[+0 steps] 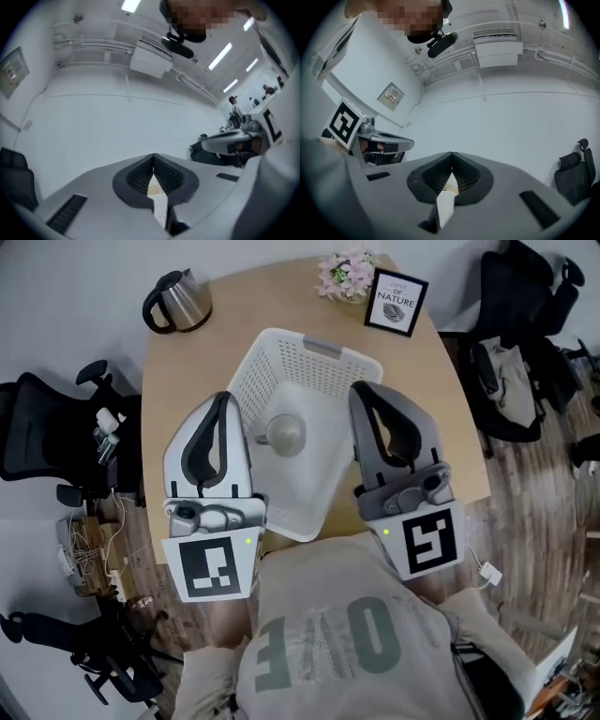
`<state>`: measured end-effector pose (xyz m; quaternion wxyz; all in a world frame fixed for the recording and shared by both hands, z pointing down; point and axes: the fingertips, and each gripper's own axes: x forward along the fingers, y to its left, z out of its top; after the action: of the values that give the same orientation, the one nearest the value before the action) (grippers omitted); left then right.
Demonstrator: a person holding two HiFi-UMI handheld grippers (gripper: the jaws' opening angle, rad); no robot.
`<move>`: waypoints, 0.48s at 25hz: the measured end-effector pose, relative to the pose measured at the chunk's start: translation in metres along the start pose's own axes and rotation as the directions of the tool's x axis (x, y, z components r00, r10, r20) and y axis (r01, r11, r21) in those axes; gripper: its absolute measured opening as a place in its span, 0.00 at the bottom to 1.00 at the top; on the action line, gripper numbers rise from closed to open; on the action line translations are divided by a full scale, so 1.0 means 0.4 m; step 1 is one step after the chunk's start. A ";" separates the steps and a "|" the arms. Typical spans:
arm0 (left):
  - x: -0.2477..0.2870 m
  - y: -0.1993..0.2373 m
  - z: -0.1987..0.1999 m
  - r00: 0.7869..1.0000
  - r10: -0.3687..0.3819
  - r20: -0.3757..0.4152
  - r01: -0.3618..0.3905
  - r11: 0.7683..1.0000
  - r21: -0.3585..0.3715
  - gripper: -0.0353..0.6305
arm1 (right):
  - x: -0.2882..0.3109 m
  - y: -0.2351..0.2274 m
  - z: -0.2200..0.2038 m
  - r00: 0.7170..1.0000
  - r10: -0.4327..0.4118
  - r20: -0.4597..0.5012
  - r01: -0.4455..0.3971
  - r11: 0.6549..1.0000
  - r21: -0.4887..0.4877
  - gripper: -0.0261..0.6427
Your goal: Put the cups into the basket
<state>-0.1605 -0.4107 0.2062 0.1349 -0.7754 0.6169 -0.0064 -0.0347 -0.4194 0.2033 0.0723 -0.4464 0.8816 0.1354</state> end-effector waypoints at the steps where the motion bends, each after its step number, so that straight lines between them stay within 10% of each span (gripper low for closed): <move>1: -0.014 0.005 0.003 0.999 0.029 0.030 -0.028 0.999 -0.029 0.07 | 0.001 0.007 -0.003 1.000 0.007 -0.003 -0.007 1.000 -0.014 0.04; 7: -0.069 -0.020 -0.049 0.995 0.089 -0.051 -0.079 0.982 0.171 0.07 | -0.004 0.063 -0.051 0.996 0.046 -0.081 -0.048 0.999 -0.024 0.04; 12: -0.056 -0.023 -0.020 0.994 0.106 -0.005 -0.105 0.987 0.123 0.07 | -0.015 0.074 -0.066 0.993 0.063 -0.100 -0.066 0.997 -0.025 0.04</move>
<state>-0.1584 -0.3890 0.2194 0.1790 -0.7317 0.6563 -0.0417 -0.0553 -0.4062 0.2350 0.0176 -0.4247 0.8961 0.1277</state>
